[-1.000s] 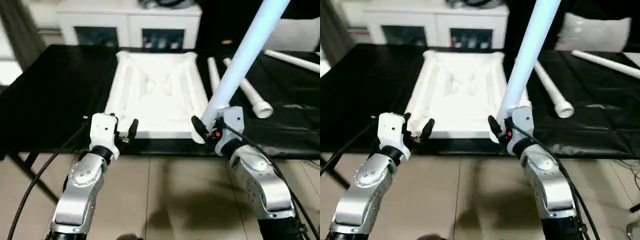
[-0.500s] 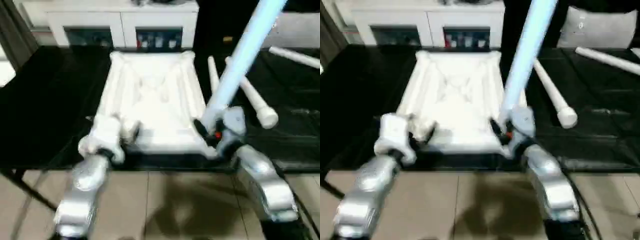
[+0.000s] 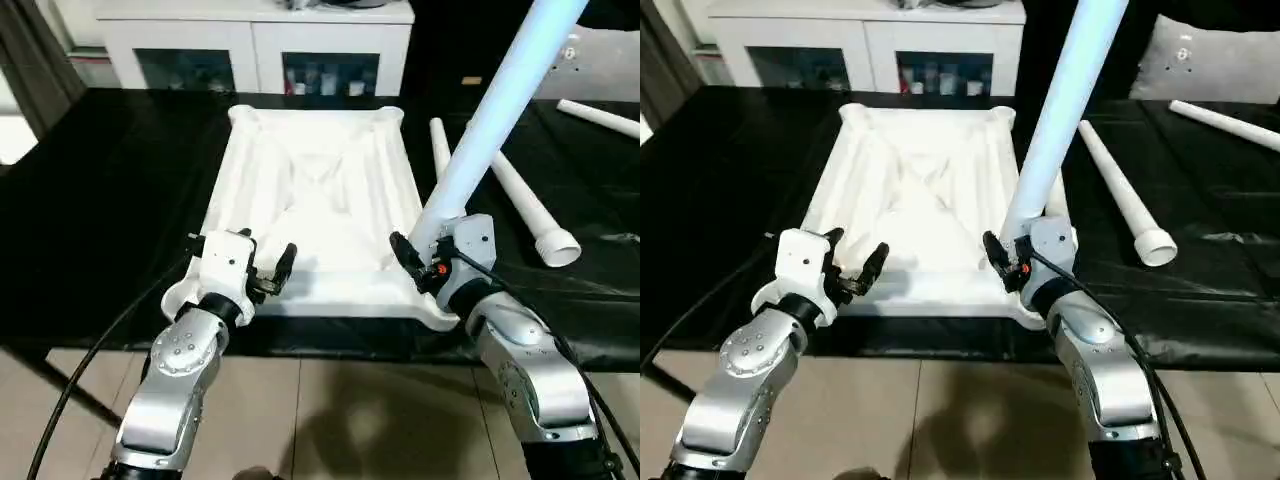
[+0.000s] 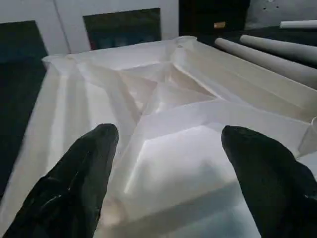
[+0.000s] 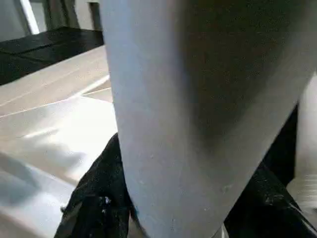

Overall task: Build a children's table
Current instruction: Move to table

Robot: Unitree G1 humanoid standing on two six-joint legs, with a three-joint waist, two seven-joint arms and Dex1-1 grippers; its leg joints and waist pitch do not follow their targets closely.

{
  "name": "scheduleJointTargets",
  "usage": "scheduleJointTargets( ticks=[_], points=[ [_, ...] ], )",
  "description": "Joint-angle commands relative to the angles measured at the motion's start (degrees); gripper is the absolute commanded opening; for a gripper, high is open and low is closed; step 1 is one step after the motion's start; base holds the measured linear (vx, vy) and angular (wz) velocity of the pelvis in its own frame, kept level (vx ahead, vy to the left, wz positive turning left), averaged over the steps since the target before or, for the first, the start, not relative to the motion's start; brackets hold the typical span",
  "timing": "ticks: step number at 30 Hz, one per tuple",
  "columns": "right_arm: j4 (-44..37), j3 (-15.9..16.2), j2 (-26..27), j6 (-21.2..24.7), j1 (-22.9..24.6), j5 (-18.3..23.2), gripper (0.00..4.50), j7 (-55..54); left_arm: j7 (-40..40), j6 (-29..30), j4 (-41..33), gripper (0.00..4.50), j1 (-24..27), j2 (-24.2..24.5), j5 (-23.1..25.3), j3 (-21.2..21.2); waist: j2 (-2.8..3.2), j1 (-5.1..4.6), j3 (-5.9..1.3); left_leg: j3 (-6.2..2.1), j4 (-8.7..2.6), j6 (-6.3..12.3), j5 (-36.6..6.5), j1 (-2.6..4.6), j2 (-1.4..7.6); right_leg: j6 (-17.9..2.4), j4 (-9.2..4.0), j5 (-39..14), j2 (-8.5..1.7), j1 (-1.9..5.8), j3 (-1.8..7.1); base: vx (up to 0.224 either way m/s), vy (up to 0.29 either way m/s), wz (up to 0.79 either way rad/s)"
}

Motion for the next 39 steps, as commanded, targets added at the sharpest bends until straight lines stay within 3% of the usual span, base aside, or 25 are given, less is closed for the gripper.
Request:
scheduleJointTargets(
  ticks=[1, 4, 8, 10, 12, 16, 17, 19, 20, 21, 22, 24, 25, 26, 27, 28, 29, 30, 31, 32, 33, 34, 36, 38, 39],
  points=[
    [-1.18, 0.02, -0.01, 0.25, -0.18, 0.20, 1.90, -0.14, -0.07, 0.50, -0.03, 3.86, -0.33, 0.30, 0.23, 0.08, -0.36, 0.21, -2.93, -0.86, -4.63, 4.76, 7.82, 0.92, 4.11, -13.48, -3.49, 21.33, -3.58, 3.42, 1.97, -0.084, -0.016, 0.01],
    [-1.22, 0.04, -0.02, 0.33, -0.03, 0.31, 1.90, -0.42, -0.05, 0.58, 0.00, 3.86, -0.41, 0.14, 0.09, 0.11, 0.00, 0.29, -1.70, 0.02, -7.01, 1.40, -10.44, 2.28, 5.17, -14.46, -5.87, -0.86, -4.11, 3.05, 2.32, -0.088, -0.013, 0.02],
    [-1.61, -0.08, 0.28, 0.53, 0.23, 0.23, 1.90, -0.64, -0.14, 0.73, 0.11, 3.86, -0.51, -0.03, -0.11, 0.29, -0.15, -0.04, -0.29, 0.38, -8.41, -3.75, -30.32, 5.12, 4.69, -7.24, -9.49, -31.72, -4.18, 2.17, 2.07, -0.083, -0.005, 0.00],
    [-2.06, -0.26, 0.31, 0.71, 0.59, 0.19, 1.90, -0.77, -0.33, 0.84, 0.22, 3.86, -0.65, -0.04, -0.30, 0.30, 0.16, -0.39, -0.01, 0.50, -8.86, -3.05, -33.33, 6.31, 4.28, -5.00, -10.88, -36.43, -3.41, 2.67, 1.01, -0.030, 0.003, -0.03],
    [-2.14, -0.30, 0.29, 0.73, 0.67, 0.18, 1.90, -0.80, -0.38, 0.86, 0.25, 3.86, -0.69, -0.04, -0.34, 0.29, 0.36, -1.03, 0.00, 0.82, -9.17, -1.65, -34.81, 7.51, 3.89, -4.94, -11.87, -36.16, -2.56, 3.55, -0.09, 0.000, 0.000, 0.00],
    [-2.43, -0.45, 0.17, 1.55, 0.84, 0.71, 1.90, -0.73, -0.56, 0.87, 0.40, 3.86, -0.80, -0.08, -0.40, 0.18, 0.91, -2.03, -0.93, 0.82, -10.55, 1.08, -27.49, 5.66, 4.15, -7.85, -11.12, -23.89, -2.63, 6.55, 0.38, 0.036, 0.019, -0.04],
    [-2.38, -0.47, 0.09, 1.81, 0.81, 0.68, 1.90, -0.78, -0.62, 0.87, 0.45, 3.86, -0.85, -0.09, -0.42, 0.18, 1.38, -3.27, -0.30, 1.97, -10.50, -3.62, -32.20, 12.44, 6.58, -10.69, -9.25, -19.22, 0.14, 0.87, 0.71, 0.078, 0.037, -0.07],
    [-2.19, -0.54, 0.05, 1.35, 0.71, 0.42, 1.90, -0.86, -0.69, 0.88, 0.50, 3.86, -0.92, -0.11, -0.43, 0.19, 0.77, -3.65, -0.74, 1.37, -12.15, -3.60, -33.59, 12.74, 8.32, -10.73, -6.06, -9.26, -0.43, 0.84, -0.14, 0.112, 0.014, -0.52],
    [-2.16, -0.46, 0.01, 1.06, 0.68, 0.31, 1.90, -0.77, -0.69, 0.89, 0.46, 3.86, -0.89, -0.11, -0.43, 0.18, -0.14, -2.98, -1.53, 2.44, -10.86, 3.16, -25.44, 6.81, 4.31, -10.65, -8.24, -3.54, -2.55, 5.98, 1.21, 0.123, 0.006, -0.63],
    [-2.17, -0.43, -0.01, 0.99, 0.68, 0.30, 1.90, -0.72, -0.69, 0.89, 0.43, 3.86, -0.87, -0.11, -0.42, 0.18, -0.66, -2.20, -2.44, 3.90, -8.56, 5.51, -19.15, 5.29, 1.96, -11.75, -8.84, -0.49, -3.20, 7.93, 2.48, 0.097, -0.005, -0.20],
    [-2.13, -0.41, -0.03, 1.02, 0.63, 0.31, 1.90, -0.68, -0.67, 0.93, 0.39, 3.86, -0.87, -0.13, -0.42, 0.18, -1.42, -1.29, -3.33, 3.75, -5.32, 8.88, -8.23, 1.68, 0.27, -14.88, -9.58, 2.87, -5.22, 11.56, 5.02, 0.129, -0.014, 0.10],
    [-2.07, -0.33, 0.03, 1.05, 0.66, 0.28, 1.90, -0.70, -0.63, 1.01, 0.18, 3.86, -0.71, -0.15, -0.39, 0.18, -0.38, -0.16, -4.34, 1.72, -3.11, 11.15, 3.63, -2.08, 1.11, -18.01, -8.11, 14.59, -5.74, 13.88, 5.51, 0.150, -0.013, 0.06],
    [-2.05, -0.30, 0.04, 1.04, 0.67, 0.26, 1.90, -0.70, -0.63, 1.03, 0.13, 3.86, -0.68, -0.15, -0.39, 0.18, 0.64, -0.08, -4.88, 1.31, -4.32, 12.10, 11.65, -1.10, 0.58, -14.72, -5.55, 23.94, -1.17, 12.77, 2.61, 0.201, -0.008, 0.13],
    [-2.04, -0.22, 0.06, 1.08, 0.71, 0.22, 1.90, -0.69, -0.65, 1.06, -0.06, 3.86, -0.49, -0.18, -0.34, 0.18, 2.81, -3.10, -5.50, -4.27, -4.00, 20.10, 27.53, 11.98, 4.90, -8.65, 0.04, 17.99, 2.93, 0.61, -1.80, 0.201, -0.008, 0.13],
    [-2.02, -0.21, 0.06, 1.09, 0.71, 0.21, 1.90, -0.68, -0.65, 1.07, -0.10, 3.86, -0.45, -0.19, -0.32, 0.18, 1.99, -5.78, -5.50, -8.55, -4.45, 27.41, 35.76, 16.57, 9.63, -3.80, 1.70, 3.78, 0.90, -5.23, -1.49, 0.204, -0.086, 0.14],
    [-2.00, -0.19, 0.06, 1.13, 0.70, 0.20, 1.90, -0.67, -0.66, 1.07, -0.14, 3.86, -0.41, -0.20, -0.30, 0.17, 1.68, -4.20, -4.46, -9.96, -3.92, 34.04, 47.77, 15.85, 12.15, 2.33, 3.37, -5.80, -2.07, -7.76, -0.19, 0.118, -0.139, -0.05],
    [-2.00, -0.17, 0.05, 1.22, 0.63, 0.19, 1.90, -0.61, -0.46, 0.98, -0.23, 3.86, -0.31, -0.64, -0.68, 0.54, 0.76, -4.00, -4.21, -6.51, -4.85, 31.72, 43.18, 12.62, 9.34, 2.73, 3.12, 0.90, -2.77, -7.71, 0.50, 0.118, -0.139, -0.05],
    [-2.00, -0.17, 0.05, 1.22, 0.63, 0.19, 1.90, -0.61, -0.46, 0.98, -0.23, 3.86, -0.31, -0.64, -0.68, 0.54, -1.30, -2.89, -3.73, -1.13, -1.88, 24.17, 32.17, 10.76, 1.87, -2.93, -3.15, 14.97, -2.34, -6.11, 1.06, -0.014, -0.082, 0.04],
    [-1.99, -0.16, -0.01, 1.23, 0.59, 0.20, 1.90, -0.58, -0.27, 1.28, -0.30, 3.86, -0.31, -0.98, -0.92, 0.81, -3.27, -2.39, -3.20, 1.18, -1.56, 20.45, 20.87, 8.37, -1.26, -3.72, -5.22, 17.46, -2.60, -3.15, 2.74, -0.076, -0.052, 0.24],
    [-1.95, -0.16, -0.01, 1.22, 0.57, 0.20, 1.90, -0.58, -0.24, 1.58, -0.30, 3.86, -0.38, -0.91, -0.81, 0.77, -4.44, -0.22, -3.47, 1.10, 2.85, 14.73, 3.07, 2.30, -3.73, -12.70, -7.54, 15.25, -8.19, 4.37, 9.84, -0.076, -0.052, 0.24],
    [-1.95, -0.20, 0.02, 1.19, 0.57, 0.15, 1.90, -0.56, -0.22, 1.68, -0.16, 3.86, -0.58, -0.65, -0.55, 0.64, -3.83, 1.05, -3.24, -1.03, 1.46, 7.78, 6.39, 1.18, -1.15, -15.48, -5.44, 30.76, -9.30, 5.73, 7.65, 0.000, 0.000, 0.00],
    [-1.95, -0.20, 0.02, 1.19, 0.57, 0.15, 1.90, -0.56, -0.22, 1.68, -0.16, 3.86, -0.58, -0.65, -0.55, 0.64, -4.14, 0.86, -3.16, -0.92, 0.46, 4.81, 9.84, 0.94, -1.37, -13.97, -4.16, 41.03, -7.07, 5.48, 5.94, 0.092, -0.051, -0.08],
    [-1.92, -0.32, 0.07, 1.16, 0.54, 0.09, 1.90, -0.54, 0.01, 1.37, 0.14, 3.86, -0.89, -0.35, -0.11, 0.53, -1.95, 0.12, -2.67, -0.65, -3.27, 0.65, 17.01, 0.48, -0.63, -10.80, -2.87, 52.25, -3.06, 4.10, 2.73, 0.058, -0.052, -0.07],
    [-1.99, -0.19, -0.19, 0.97, 0.48, -0.25, 1.90, -0.33, 1.09, 0.48, 0.84, 3.86, -1.57, 0.41, 2.35, -0.17, 0.50, -0.45, -4.02, -1.21, -3.95, 0.83, 21.42, 3.90, 2.93, -15.15, -2.44, 36.34, -0.39, 1.94, 1.18, 0.000, 0.000, 0.00],
    [-2.19, 0.12, -0.47, 1.10, 0.52, -0.35, 1.90, -0.04, 1.09, 0.40, 1.07, 3.86, -1.71, 0.36, 2.40, -0.18, 0.47, -1.22, -3.66, -2.12, -4.73, 0.32, 22.82, 3.79, 4.30, -16.26, -2.52, 28.66, -0.04, 1.70, 0.30, 0.000, 0.000, 0.00]
  ],
)
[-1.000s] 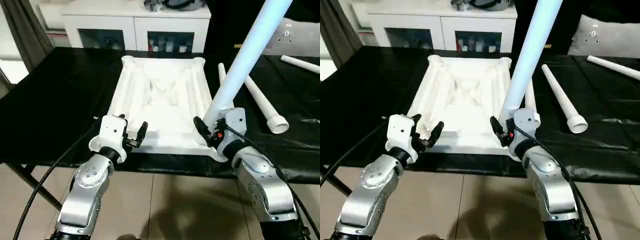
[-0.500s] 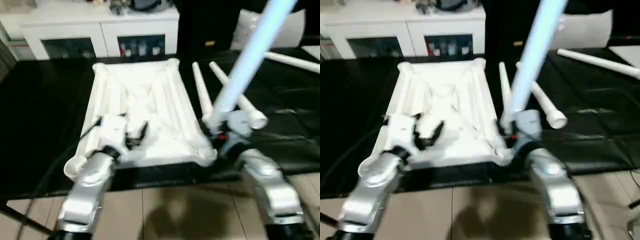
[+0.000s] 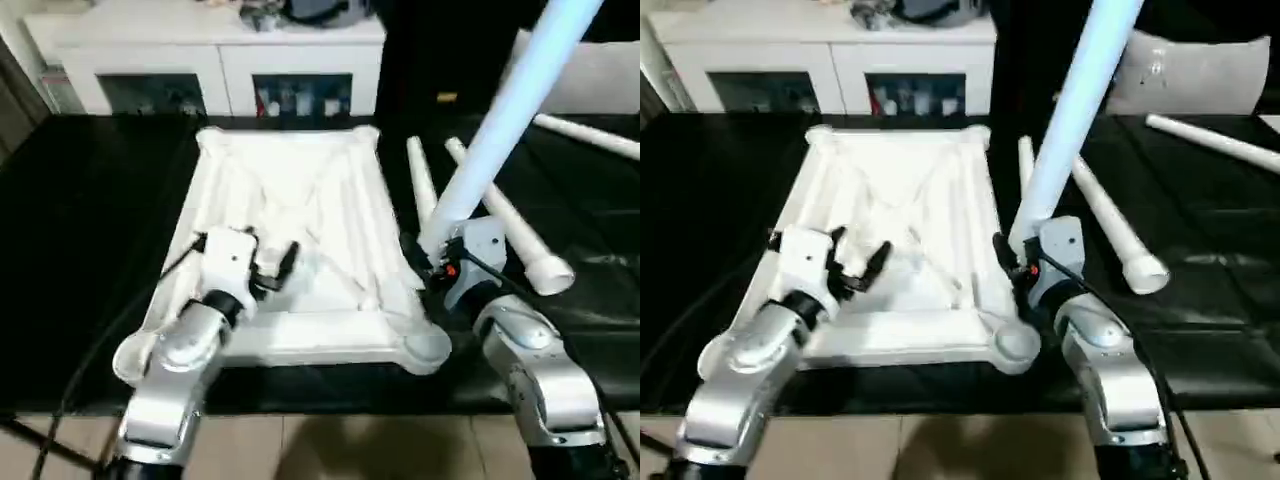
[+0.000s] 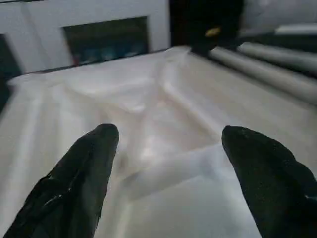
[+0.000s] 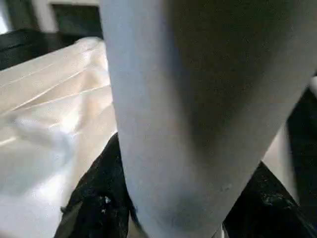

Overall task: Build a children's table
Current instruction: Move to table

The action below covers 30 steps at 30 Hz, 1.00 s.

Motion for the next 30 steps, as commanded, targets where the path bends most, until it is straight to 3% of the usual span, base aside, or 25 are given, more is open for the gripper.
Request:
scheduleJointTargets(
  ticks=[1, 2, 4, 7, 8, 9, 10, 11, 12, 13, 14, 15, 16, 17, 18, 19, 20, 22, 24, 25, 26, 27, 28, 29, 30],
  points=[
    [-1.08, 0.38, -0.36, 0.09, -0.51, -0.20, 1.90, 0.30, 0.36, -0.51, 0.25, 3.86, -0.24, 0.19, 1.05, -0.13, 1.89, -1.10, -3.57, -2.92, -5.84, 4.46, 26.49, 1.11, 6.72, -14.13, -0.66, 10.52, -0.33, 2.48, -0.77, 0.000, 0.000, 0.00],
    [-1.27, 0.71, -0.65, 0.14, -0.41, -0.22, 1.90, 0.40, 0.20, -0.40, 0.42, 3.86, -0.35, -0.06, 1.05, 0.03, 2.11, -1.51, -3.14, -4.60, -7.92, 10.30, 21.70, 1.77, 10.24, -13.10, -0.38, 0.53, -0.65, 1.50, -1.40, 0.000, 0.000, 0.00],
    [-1.38, 0.84, -0.73, 0.08, -0.27, -0.32, 1.90, 0.36, 0.18, -0.09, 0.60, 3.86, -0.46, -0.25, 0.96, 0.11, 2.67, -1.51, -2.99, -5.28, -9.69, 19.34, 15.75, 2.05, 13.18, -12.47, 1.17, -5.62, -1.01, 0.47, -2.43, -0.060, -0.063, 0.09],
    [-1.24, -0.08, -0.07, 0.16, -0.06, -0.07, 1.90, -0.28, 0.45, 0.90, 0.96, 3.86, -0.68, -0.48, 0.22, 0.33, 1.65, -1.37, -3.17, -4.52, -9.88, 25.60, 10.28, 1.17, 12.85, -15.37, 1.86, -5.94, -2.56, 0.64, -1.71, -0.058, -0.154, 0.03],
    [-1.23, -0.31, 0.06, 0.22, -0.05, 0.04, 1.90, -0.40, 0.70, 1.43, 1.21, 3.86, -0.83, -0.50, 0.21, 0.42, -1.61, -0.61, -3.56, 1.56, -0.47, 21.81, 2.63, -2.32, 0.86, -21.25, -6.08, -10.37, -3.32, 2.73, 0.93, -0.066, -0.204, -0.04],
    [-1.25, -0.25, -0.02, 0.20, -0.08, 0.09, 1.90, -0.38, 0.81, 1.64, 1.40, 3.86, -0.93, -0.50, 0.36, 0.41, -2.83, 0.40, -4.02, 4.37, 6.52, 18.34, -2.95, -2.63, -3.24, -21.36, -8.93, -17.46, -4.17, 3.47, 1.49, -0.061, -0.205, -0.03],
    [-1.25, -0.14, -0.16, 0.16, -0.13, 0.12, 1.90, -0.31, 0.84, 1.63, 1.57, 3.86, -1.02, -0.44, 0.54, 0.38, -2.22, 1.15, -3.28, 3.90, 7.68, 11.76, -2.20, -4.23, -3.43, -13.60, -8.32, -24.82, -4.79, 4.24, 1.70, -0.042, -0.202, -0.04],
    [-1.26, -0.07, -0.30, 0.16, -0.19, 0.16, 1.90, -0.26, 0.77, 1.54, 1.63, 3.86, -1.04, -0.47, 0.60, 0.41, -2.58, 1.22, -2.32, 2.97, 5.65, 8.38, 1.22, -5.47, -3.43, 0.00, -8.30, -24.69, -5.13, 5.16, 1.90, -0.042, -0.202, -0.04],
    [-1.31, -0.09, -0.37, 0.23, -0.25, 0.23, 1.90, -0.24, 0.71, 1.53, 1.63, 3.86, -1.05, -0.50, 0.60, 0.48, -1.70, 1.55, -2.05, 2.32, 3.92, 7.95, 2.67, -4.67, -3.12, 6.24, -8.78, -25.07, -5.88, 4.94, 2.18, -0.058, -0.195, -0.03],
    [-1.35, -0.14, -0.50, 0.27, -0.35, 0.30, 1.90, -0.13, 0.58, 1.43, 1.65, 3.86, -1.07, -0.53, 0.53, 0.53, 0.02, 1.63, -1.78, 0.98, 0.42, 10.17, 4.17, -3.90, -1.36, 13.74, -10.34, -27.04, -7.13, 4.96, 2.09, -0.054, -0.137, -0.06],
    [-1.40, -0.25, -0.80, 0.32, -0.56, 0.42, 1.90, 0.12, 0.31, 1.23, 1.65, 3.86, -1.12, -0.60, 0.38, 0.65, 0.61, 0.81, -0.98, -1.80, -3.29, 12.75, 3.61, -4.60, 2.52, 15.82, -10.60, -25.22, -4.66, 4.73, -0.72, -0.054, -0.137, -0.06],
    [-1.40, -0.37, -0.95, 0.36, -0.65, 0.50, 1.90, 0.24, -0.03, 1.30, 1.52, 3.86, -1.10, -0.75, -0.13, 0.75, 3.49, 1.00, -2.98, -6.34, -5.90, 15.74, 1.07, -2.50, 10.79, 11.64, -6.41, -17.60, -4.70, 5.29, -1.46, -0.049, -0.116, -0.14],
    [-1.40, -0.45, -1.03, 0.39, -0.71, 0.54, 1.90, 0.29, -0.27, 1.39, 1.43, 3.86, -1.09, -0.87, -0.49, 0.84, 3.73, 0.67, -3.49, -7.80, -7.00, 17.90, -1.45, -1.33, 14.96, 7.48, -0.74, -10.60, -6.06, 4.41, 0.22, -0.021, -0.133, -0.09],
    [-1.38, -0.62, -1.13, 0.44, -0.78, 0.59, 1.90, 0.41, -0.44, 1.76, 1.30, 3.86, -1.08, -1.03, -0.82, 0.95, 2.36, -0.33, -2.88, -7.50, -7.34, 18.41, -1.44, 0.36, 14.65, 1.12, 2.11, -1.08, -8.18, 1.18, 3.76, -0.021, -0.133, -0.09],
    [-1.38, -0.68, -1.16, 0.45, -0.80, 0.60, 1.90, 0.46, -0.47, 1.89, 1.26, 3.86, -1.08, -1.07, -0.88, 0.99, 1.49, 0.42, -2.28, -5.23, -5.50, 16.00, -1.41, -0.18, 10.71, -1.87, -0.81, 0.12, -8.32, 0.53, 4.76, -0.009, -0.115, 0.10],
    [-1.38, -0.72, -1.20, 0.46, -0.81, 0.61, 1.90, 0.52, -0.47, 1.95, 1.24, 3.86, -1.09, -1.09, -0.88, 1.00, 0.19, 0.83, -1.96, -2.58, -3.05, 12.12, -2.55, -2.03, 5.62, -2.12, -4.43, -4.04, -8.93, 2.06, 5.71, -0.069, -0.132, 0.11],
    [-1.39, -0.82, -1.36, 0.45, -0.84, 0.68, 1.90, 0.73, -0.42, 2.10, 1.16, 3.86, -1.12, -1.10, -0.92, 1.02, -0.59, 2.65, -1.14, 1.63, 2.54, 7.09, 2.77, -2.97, -1.65, 15.73, -9.81, -42.11, -7.16, 2.58, 5.05, -0.069, -0.132, 0.11],
    [-1.37, -0.92, -1.51, 0.43, -0.90, 0.91, 1.90, 1.02, -0.40, 2.14, 1.16, 3.86, -1.14, -1.00, -0.99, 1.04, -1.13, 2.92, -0.44, 2.89, 0.76, 8.28, 3.51, -3.00, -2.72, 20.95, -11.76, -46.49, -3.52, 2.15, 2.84, -0.076, -0.099, -0.02],
    [-1.48, -1.06, -1.60, 0.51, -0.98, 1.45, 1.90, 1.61, -0.58, 2.27, 1.14, 3.86, -1.00, -0.82, -1.13, 1.17, 1.01, 2.30, -0.67, 1.54, -3.29, 10.21, 0.68, -1.53, 0.84, 18.12, -12.72, -38.64, -1.89, 2.81, -1.12, -0.072, -0.067, 0.00],
    [-1.79, -1.32, -1.58, 0.80, -1.09, 2.15, 1.90, 2.05, -1.13, 2.39, 1.14, 4.14, -0.84, -0.71, -1.81, 1.56, 2.72, 1.56, -1.70, -0.62, -5.36, 11.06, -2.44, -0.42, 6.27, 13.30, -12.44, -31.19, -1.91, 4.18, -3.90, -0.061, 0.008, -0.02],
    [-2.26, -1.62, -1.61, 1.33, -1.31, 3.13, 1.90, 2.66, -2.28, 2.34, 1.10, 4.21, -0.75, -0.46, -3.09, 2.20, 4.92, 1.97, -2.51, -4.49, -9.71, 13.00, -11.19, -0.58, 15.87, 4.01, -0.42, -11.06, -4.57, 5.11, -1.36, -0.061, 0.008, -0.02],
    [-2.48, -1.69, -1.67, 1.57, -1.44, 3.57, 1.90, 3.05, -2.98, 2.34, 1.10, 4.21, -0.80, -0.15, -3.63, 2.44, 3.89, 1.61, -1.20, -1.41, -11.49, 11.00, -20.95, 0.10, 11.97, -1.01, 0.96, -2.45, -3.18, 1.90, -0.94, 0.000, 0.000, 0.00],
    [-2.63, -1.72, -1.76, 1.70, -1.52, 3.83, 1.90, 3.35, -3.46, 2.42, 1.09, 4.21, -0.87, 0.14, -3.87, 2.52, 2.52, 1.00, -0.65, -0.58, -11.57, 8.79, -26.29, -0.13, 9.95, -2.17, 0.89, -4.27, -3.33, 2.58, 0.14, -0.069, -0.020, -0.04],
    [-2.85, -1.93, -1.94, 2.05, -1.75, 4.48, 1.90, 3.92, -4.83, 2.55, 1.27, 4.26, -1.23, 1.18, -3.99, 2.39, -0.17, 2.05, -0.34, 1.49, -5.87, 1.88, -20.02, -0.51, 2.99, 4.46, -8.33, -38.49, -7.03, 3.30, 1.51, -0.069, -0.020, -0.04],
    [-2.90, -2.02, -2.02, 2.19, -1.86, 4.74, 1.90, 4.12, -5.44, 2.61, 1.39, 4.46, -1.41, 1.67, -4.00, 2.31, -0.76, 2.91, 0.07, 3.43, -0.25, 2.52, -9.33, 2.30, 0.63, 7.17, -12.32, -53.77, -8.35, -0.96, 2.16, -0.097, -0.034, 0.03]
  ],
)
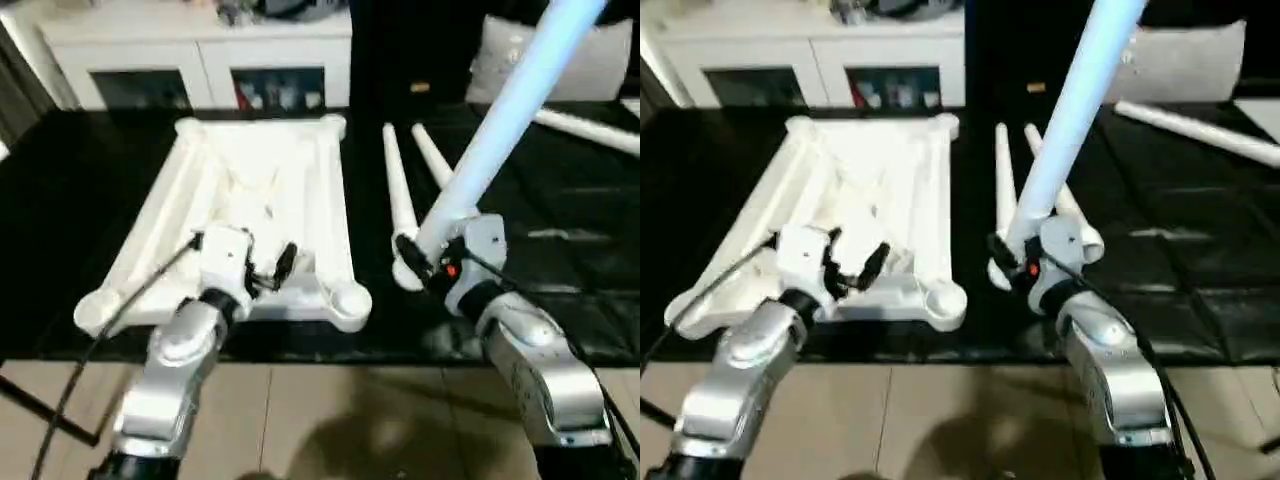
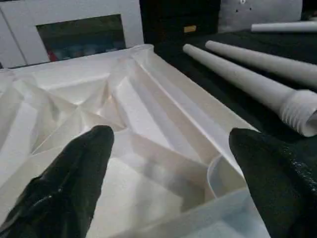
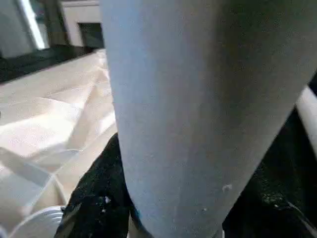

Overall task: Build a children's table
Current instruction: Move to table, then insert table leg to table base

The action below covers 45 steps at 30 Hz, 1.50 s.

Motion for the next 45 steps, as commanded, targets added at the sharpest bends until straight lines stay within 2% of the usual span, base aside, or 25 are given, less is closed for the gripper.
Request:
scheduleJointTargets(
  ticks=[1, 2, 3, 4, 5, 6, 7, 8, 10, 14, 15, 16, 18, 22, 23, 24, 25, 26, 28, 32, 33, 35, 36, 42, 45],
  points=[
    [-1.68, -0.54, -0.42, 0.82, -1.48, 1.38, 1.90, 1.30, -3.12, 0.95, 0.43, 4.46, -1.29, 2.35, -0.70, -0.02, -1.74, 0.86, -2.32, -0.71, 1.43, 3.96, -4.24, -1.01, -0.42, 11.91, -12.81, -57.94, -10.14, 1.65, 8.30, 0.000, 0.000, 0.00],
    [-1.60, -0.51, -0.52, 0.81, -1.56, 1.36, 1.90, 1.47, -4.01, 1.07, 0.72, 4.46, -1.57, 3.05, -0.69, -0.25, -1.66, 2.04, -3.11, -1.67, -2.08, 3.97, -0.29, -3.57, 0.37, 12.79, -10.77, -45.83, -8.46, 4.47, 6.93, 0.000, 0.000, 0.00],
    [-1.50, -0.46, -0.61, 0.78, -1.63, 1.28, 1.90, 1.63, -4.98, 1.20, 1.04, 4.46, -1.87, 3.83, -0.70, -0.52, -0.91, 2.51, -3.53, -1.69, -3.84, 4.29, 0.61, -2.35, 1.40, 11.65, -10.50, -37.98, -6.94, 3.56, 6.26, 0.000, 0.000, 0.00],
    [-1.34, -0.44, -0.68, 0.74, -1.70, 1.24, 1.90, 1.78, -6.40, 1.29, 1.34, 4.46, -2.09, 4.88, -0.66, -1.13, -0.42, 1.60, -3.63, -2.16, -5.01, 4.81, -1.09, -0.77, 3.06, 8.45, -9.70, -26.68, -4.64, 2.24, 4.82, 0.000, 0.000, 0.00],
    [-1.20, -0.43, -0.71, 0.72, -1.76, 1.26, 1.90, 1.90, -7.63, 1.31, 1.60, 4.46, -2.24, 5.80, -0.51, -1.73, 0.44, 1.27, -4.14, -2.66, -5.57, 4.77, -1.33, -0.80, 4.40, 3.99, -8.79, -18.16, -5.04, 2.81, 4.59, 0.000, 0.000, 0.00],
    [-1.19, -0.43, -0.72, 0.72, -1.77, 1.28, 1.90, 1.91, -7.84, 1.25, 1.67, 4.46, -2.27, 5.97, -0.48, -1.83, 0.60, 1.12, -4.11, -2.93, -5.76, 4.88, -1.71, -1.00, 5.00, 2.07, -8.53, -15.35, -5.25, 2.95, 4.58, 0.000, 0.000, 0.00],
    [-0.99, -0.30, -0.87, 0.86, -1.92, 1.66, 1.90, 2.28, -11.90, 0.41, 2.79, 4.46, -2.74, 8.68, -0.13, -3.59, 0.39, 0.82, -3.90, -2.99, -6.15, 5.23, -4.18, -1.30, 5.35, 0.20, -8.74, -14.89, -5.53, 3.20, 4.51, 0.000, 0.000, 0.00],
    [-0.93, -0.13, -0.99, 1.03, -2.06, 2.03, 1.90, 2.84, -15.94, -0.62, 3.78, 4.46, -3.10, 11.08, 0.06, -5.06, 0.29, 0.88, -4.03, -2.52, -5.87, 4.96, -5.51, -0.92, 4.99, -0.88, -9.05, -16.43, -5.97, 2.93, 4.81, 0.000, 0.000, 0.00],
    [-0.67, 0.41, -1.68, 1.56, -2.37, 2.60, 1.90, 4.23, -25.28, -2.39, 6.16, 4.31, -4.25, 15.68, -0.56, -7.29, 0.06, 1.22, -4.14, -2.44, -5.99, 5.69, -3.60, -1.48, 4.74, -1.09, -9.04, -16.73, -6.39, 3.28, 5.04, 0.000, 0.000, 0.00],
    [0.04, 1.00, -2.40, 1.62, -2.66, 2.79, 1.90, 5.70, -32.94, -4.82, 9.91, 4.08, -6.96, 18.68, -1.74, -8.19, 0.15, 1.40, -4.37, -2.39, -5.70, 6.05, 0.20, -1.45, 5.18, -3.44, -8.15, -10.20, -6.70, 3.18, 5.18, 0.000, 0.000, 0.00],
    [0.33, 1.15, -2.53, 1.55, -2.70, 2.82, 1.90, 6.14, -35.11, -5.60, 11.24, 3.99, -7.99, 19.36, -1.95, -8.59, -0.62, 1.31, -4.26, -2.25, -5.75, 6.54, 0.54, -1.65, 5.02, -3.39, -8.32, -10.05, -6.62, 3.25, 5.15, 0.000, 0.000, 0.00],
    [0.86, 1.25, -2.66, 1.37, -2.65, 2.87, 1.90, 6.76, -37.51, -6.57, 13.21, 3.85, -9.38, 19.94, -1.95, -9.26, -0.19, 1.46, -4.37, -2.28, -5.75, 6.58, 0.97, -1.73, 4.99, -3.86, -7.95, -9.77, -6.87, 3.46, 5.15, 0.000, 0.000, 0.00],
    [1.10, 1.61, -3.21, 1.62, -2.92, 2.94, 1.90, 7.68, -40.58, -9.49, 18.04, 3.68, -12.76, 20.69, -0.39, -11.31, -0.23, 1.38, -4.35, -2.21, -5.67, 6.58, 1.45, -1.78, 4.99, -3.65, -8.15, -10.05, -6.83, 3.52, 5.07, 0.000, 0.000, 0.00],
    [0.70, 0.83, -4.32, 2.53, -3.40, 3.97, 1.90, 9.34, -43.29, -14.44, 26.36, 3.28, -18.31, 19.15, 2.76, -14.31, -0.66, 1.42, -4.44, -2.09, -5.65, 6.43, 1.58, -1.82, 4.78, -1.19, -8.44, -12.13, -6.83, 3.89, 5.02, 0.000, 0.000, 0.00],
    [1.00, 0.82, -4.30, 2.45, -3.55, 3.91, 1.90, 9.39, -44.29, -15.26, 28.56, 3.28, -19.59, 18.45, 3.14, -14.86, -0.41, 1.39, -4.44, -1.98, -5.54, 6.32, 1.81, -1.78, 4.70, -0.66, -8.76, -12.87, -6.79, 3.77, 4.95, 0.000, 0.000, 0.00],
    [1.20, 0.85, -4.25, 2.40, -3.67, 3.84, 1.90, 9.38, -45.02, -15.78, 30.03, 3.24, -20.42, 18.03, 3.34, -15.23, -0.50, 1.50, -4.56, -2.08, -5.62, 6.00, 1.94, -1.81, 4.89, -0.86, -8.55, -12.62, -6.98, 3.91, 4.94, 0.000, 0.000, 0.00],
    [1.20, 0.52, -4.62, 2.34, -3.49, 4.01, 1.90, 9.71, -45.35, -15.64, 30.45, 3.16, -20.89, 17.51, 3.45, -15.77, 0.09, 1.52, -4.60, -2.19, -5.58, 5.80, 1.95, -1.68, 5.09, -1.23, -8.40, -12.17, -7.03, 3.76, 4.96, 0.000, 0.000, 0.00],
    [1.20, 0.30, -4.93, 2.29, -3.38, 4.19, 1.90, 9.94, -45.70, -15.72, 30.92, 3.02, -21.27, 17.15, 3.51, -16.11, -0.34, 1.31, -4.59, -2.22, -5.60, 5.72, 1.91, -1.90, 5.24, -1.60, -8.33, -11.30, -7.10, 3.96, 4.96, 0.000, 0.000, 0.00],
    [-0.53, 0.34, -4.69, 4.01, -3.62, 4.67, 1.90, 9.00, -48.35, -17.93, 34.49, 2.88, -23.45, 17.08, 4.27, -17.40, -0.09, 1.16, -4.61, -1.99, -5.39, 6.15, 2.55, -1.81, 4.81, -1.57, -8.65, -10.92, -6.76, 3.80, 4.97, 0.000, 0.000, 0.00],
    [-4.06, -0.67, -4.73, 7.10, -3.07, 7.41, 1.90, 9.20, -52.21, -21.60, 41.75, 2.60, -28.19, 16.59, 5.37, -18.63, -0.32, 1.19, -4.68, -2.04, -5.47, 5.91, 2.54, -1.82, 5.08, -1.29, -8.52, -11.01, -7.02, 4.06, 4.92, 0.000, 0.000, 0.00],
    [-4.17, -0.56, -4.70, 7.01, -2.71, 7.34, 1.90, 9.21, -52.62, -22.12, 42.77, 2.45, -28.60, 16.53, 5.42, -18.56, 0.03, 1.21, -4.69, -2.09, -5.45, 5.91, 2.62, -1.75, 5.03, -1.22, -8.54, -11.15, -6.97, 4.01, 4.90, 0.000, 0.000, 0.00],
    [-5.20, 0.02, -4.33, 6.51, -0.73, 6.64, 1.90, 8.75, -53.28, -24.23, 46.95, 2.39, -29.81, 16.35, 6.35, -18.71, -0.92, 1.04, -4.77, -1.94, -5.51, 5.67, 2.72, -1.82, 5.04, -0.57, -8.50, -10.86, -7.00, 4.23, 4.94, 0.000, 0.000, 0.00],
    [-5.62, 0.07, -4.16, 6.72, -0.58, 6.75, 1.90, 8.61, -52.93, -24.55, 47.41, 2.38, -29.89, 16.29, 6.65, -18.78, -0.54, 1.10, -4.73, -2.00, -5.53, 5.68, 2.78, -1.74, 5.15, -0.70, -8.42, -10.74, -7.07, 4.02, 4.91, 0.000, 0.000, 0.00],
    [-6.14, 0.21, -3.47, 7.93, -0.95, 7.57, 1.90, 8.34, -53.53, -25.10, 49.19, 1.89, -30.45, 15.17, 6.18, -18.85, -0.24, 1.02, -4.67, -1.89, -5.56, 5.20, 1.91, -1.71, 5.30, -2.18, -8.60, -11.31, -7.27, 4.02, 5.01, 0.000, 0.000, 0.00],
    [-6.77, 0.39, -3.55, 9.37, -1.39, 8.82, 1.90, 8.94, -54.14, -26.35, 50.91, 1.56, -31.28, 14.69, 6.51, -19.03, -0.45, 1.09, -4.58, -1.82, -5.61, 5.26, 1.63, -1.73, 5.13, -1.87, -8.79, -12.32, -7.14, 4.07, 4.94, 0.000, 0.000, 0.00]
  ],
)
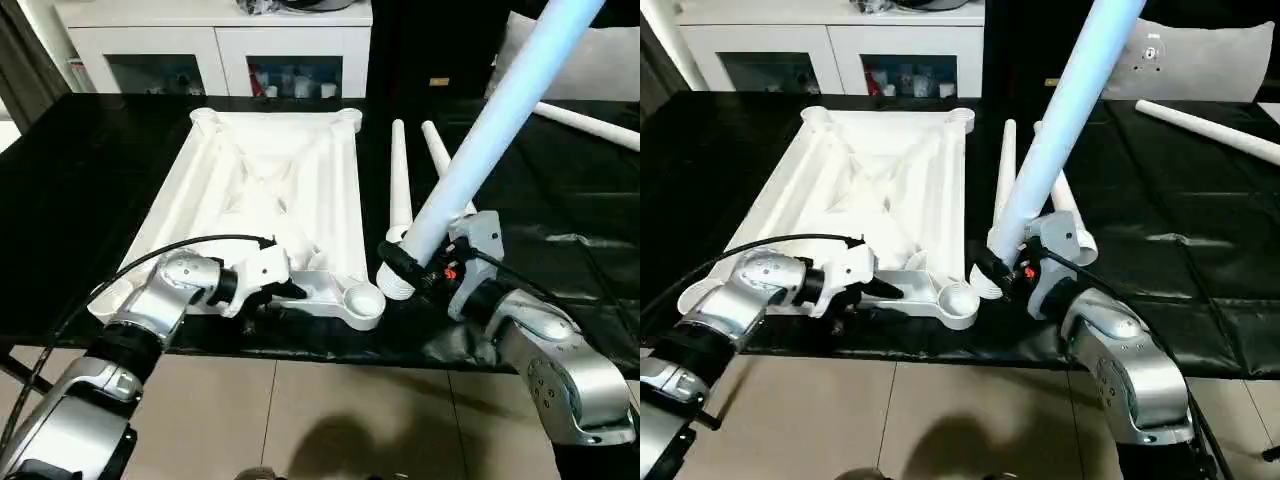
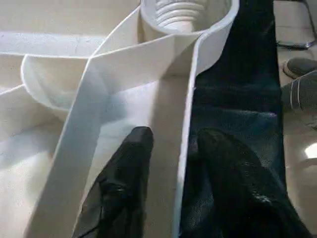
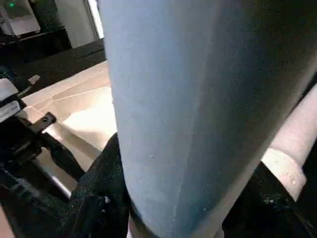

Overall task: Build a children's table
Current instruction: Insert table leg to table base

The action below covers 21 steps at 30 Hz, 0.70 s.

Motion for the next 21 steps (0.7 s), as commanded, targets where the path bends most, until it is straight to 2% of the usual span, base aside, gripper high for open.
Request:
scheduleJointTargets(
  ticks=[1, 3, 5, 7, 8, 12, 14, 19, 21],
  points=[
    [-2.47, 0.60, -0.05, 1.03, -0.91, 1.24, 1.90, 0.69, -0.80, -1.69, 2.37, 1.51, -1.54, -0.13, 0.92, -0.65, -0.53, 0.02, -3.89, -1.42, -4.01, 4.55, 1.28, -0.37, 4.87, -1.67, -4.98, -15.85, -7.84, 4.02, 4.57, 0.000, 0.000, 0.00],
    [-2.90, 1.11, -0.21, 1.08, -0.69, 1.36, 1.90, 1.16, -1.74, -3.57, 5.03, 1.32, -2.37, -0.67, 1.08, -0.17, -0.57, 0.13, -3.99, -1.42, -3.98, 4.65, 1.59, -0.38, 4.86, -1.04, -4.92, -15.52, -7.87, 4.06, 4.56, 0.000, 0.000, 0.00],
    [-3.18, 1.43, -0.33, 1.06, -0.43, 1.37, 1.90, 1.33, -2.34, -4.13, 5.99, 1.08, -2.55, -1.00, 0.88, 0.29, -0.57, 0.14, -4.15, -1.56, -3.99, 4.55, 2.31, -0.40, 5.20, -1.28, -4.47, -13.50, -8.05, 4.09, 4.62, 0.000, 0.000, 0.00],
    [-3.31, 1.63, -0.60, 1.19, -0.44, 1.55, 1.90, 1.71, -2.60, -4.44, 6.31, 1.01, -2.70, -1.12, 0.84, 0.41, -0.91, 0.14, -4.10, -1.47, -3.99, 4.57, 2.33, -0.42, 5.20, -1.67, -4.44, -13.25, -8.19, 4.10, 4.69, 0.000, 0.000, 0.00],
    [-3.30, 1.76, -0.80, 1.32, -0.57, 1.66, 1.90, 2.00, -2.80, -4.64, 6.57, 0.77, -2.89, -1.19, 0.83, 0.48, -0.98, 0.20, -4.04, -1.38, -3.99, 4.61, 2.05, -0.46, 5.07, -1.68, -4.57, -14.08, -8.20, 4.12, 4.68, 0.000, 0.000, 0.00],
    [-3.04, 2.02, -0.82, 1.34, -0.87, 1.57, 1.90, 2.12, -3.32, -5.22, 7.33, 0.57, -3.28, -1.26, 0.92, 0.43, -0.75, 0.23, -3.95, -1.35, -4.06, 4.43, 1.72, -0.45, 5.08, -1.25, -4.76, -15.60, -8.14, 4.03, 4.61, 0.000, 0.000, 0.00],
    [-2.82, 2.14, -0.72, 1.19, -1.08, 1.35, 1.90, 2.05, -3.81, -5.89, 8.38, 0.29, -3.64, -1.48, 0.90, 0.44, -0.79, 0.23, -4.02, -1.33, -4.03, 4.35, 1.77, -0.46, 5.13, -1.15, -4.68, -15.24, -8.25, 4.10, 4.70, 0.000, 0.000, 0.00],
    [-2.59, 2.32, -0.62, 0.95, -1.39, 0.99, 1.90, 1.96, -4.18, -6.53, 9.43, 0.05, -4.01, -1.76, 0.89, 0.70, -0.81, 0.14, -4.11, -1.40, -3.99, 4.45, 2.57, -0.47, 5.27, -1.46, -4.36, -13.25, -8.27, 4.10, 4.65, 0.000, 0.000, 0.00],
    [-1.86, 2.80, -0.48, 0.71, -2.31, 0.64, 1.90, 1.77, -4.01, -4.73, 9.15, 0.05, -3.86, -2.48, -0.93, 2.50, -0.98, 0.10, -4.13, -1.28, -3.93, 4.62, 2.72, -0.50, 5.19, -1.88, -4.29, -12.56, -8.30, 4.12, 4.69, 0.000, 0.000, 0.00]
  ],
)
